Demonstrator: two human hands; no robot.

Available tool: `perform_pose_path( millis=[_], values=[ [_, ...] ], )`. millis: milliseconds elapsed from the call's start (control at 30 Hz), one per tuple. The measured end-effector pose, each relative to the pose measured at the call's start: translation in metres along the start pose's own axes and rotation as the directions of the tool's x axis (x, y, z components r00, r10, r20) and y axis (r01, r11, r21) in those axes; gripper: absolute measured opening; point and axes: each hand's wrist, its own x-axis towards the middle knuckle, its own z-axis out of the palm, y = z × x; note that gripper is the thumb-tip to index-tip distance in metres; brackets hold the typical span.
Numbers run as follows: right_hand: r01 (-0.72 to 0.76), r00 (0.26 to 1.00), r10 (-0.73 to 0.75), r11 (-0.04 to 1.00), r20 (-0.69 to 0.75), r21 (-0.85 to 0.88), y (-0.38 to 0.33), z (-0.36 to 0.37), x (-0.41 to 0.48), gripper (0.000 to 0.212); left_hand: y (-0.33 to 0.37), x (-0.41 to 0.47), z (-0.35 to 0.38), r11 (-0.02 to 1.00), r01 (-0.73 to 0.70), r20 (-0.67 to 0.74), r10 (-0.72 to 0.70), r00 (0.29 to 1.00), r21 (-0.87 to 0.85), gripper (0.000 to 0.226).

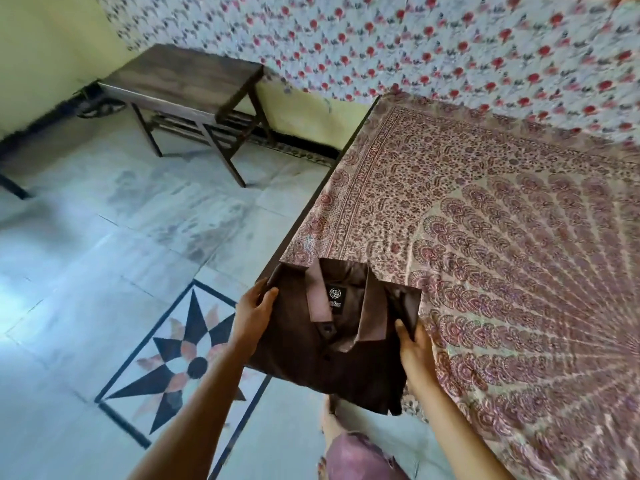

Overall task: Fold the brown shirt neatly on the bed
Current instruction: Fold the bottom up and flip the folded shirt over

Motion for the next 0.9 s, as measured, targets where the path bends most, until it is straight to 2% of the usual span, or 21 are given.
perform_pose_path(
  millis=[300, 400, 500, 567, 667, 767, 833, 900],
  values=[
    [-0.014, 0.996, 0.006, 0.996, -0.085, -0.091, 0.043, 0.078, 0.097, 0.034, -0.054, 0.140, 0.040, 0.963, 0.098, 0.065, -0.118, 0.991, 0.253, 0.035],
    [-0.039, 0.993, 0.023, 0.990, -0.118, -0.133, 0.057, 0.097, 0.135, 0.034, -0.073, 0.190, 0.063, 0.934, 0.060, 0.129, -0.113, 0.985, 0.352, 0.037],
    [-0.078, 0.978, 0.038, 0.978, -0.203, -0.194, 0.070, 0.108, 0.173, 0.020, -0.098, 0.234, 0.091, 0.951, -0.010, 0.205, -0.057, 0.977, 0.308, 0.035],
    [-0.100, 0.962, 0.034, 0.967, -0.270, -0.235, 0.079, 0.112, 0.194, 0.026, -0.109, 0.253, 0.107, 0.955, -0.067, 0.220, 0.002, 0.975, 0.288, 0.032],
    [-0.076, 0.916, -0.084, 0.924, -0.392, -0.375, 0.097, 0.119, 0.217, 0.029, -0.120, 0.274, 0.126, 0.943, -0.142, 0.204, 0.083, 0.976, 0.300, 0.030],
    [0.012, 0.865, -0.303, 0.810, -0.401, -0.586, 0.108, 0.125, 0.228, 0.029, -0.131, 0.284, 0.136, 0.888, -0.211, 0.187, 0.146, 0.972, 0.407, 0.032],
    [-0.009, 0.838, -0.376, 0.716, -0.396, -0.698, 0.115, 0.131, 0.230, 0.037, -0.134, 0.285, 0.141, 0.804, -0.227, 0.178, 0.153, 0.972, 0.549, 0.033],
    [-0.091, 0.803, -0.389, 0.669, -0.451, -0.738, 0.120, 0.137, 0.225, 0.034, -0.133, 0.281, 0.143, 0.782, -0.194, 0.145, 0.134, 0.980, 0.592, 0.034]
  ],
)
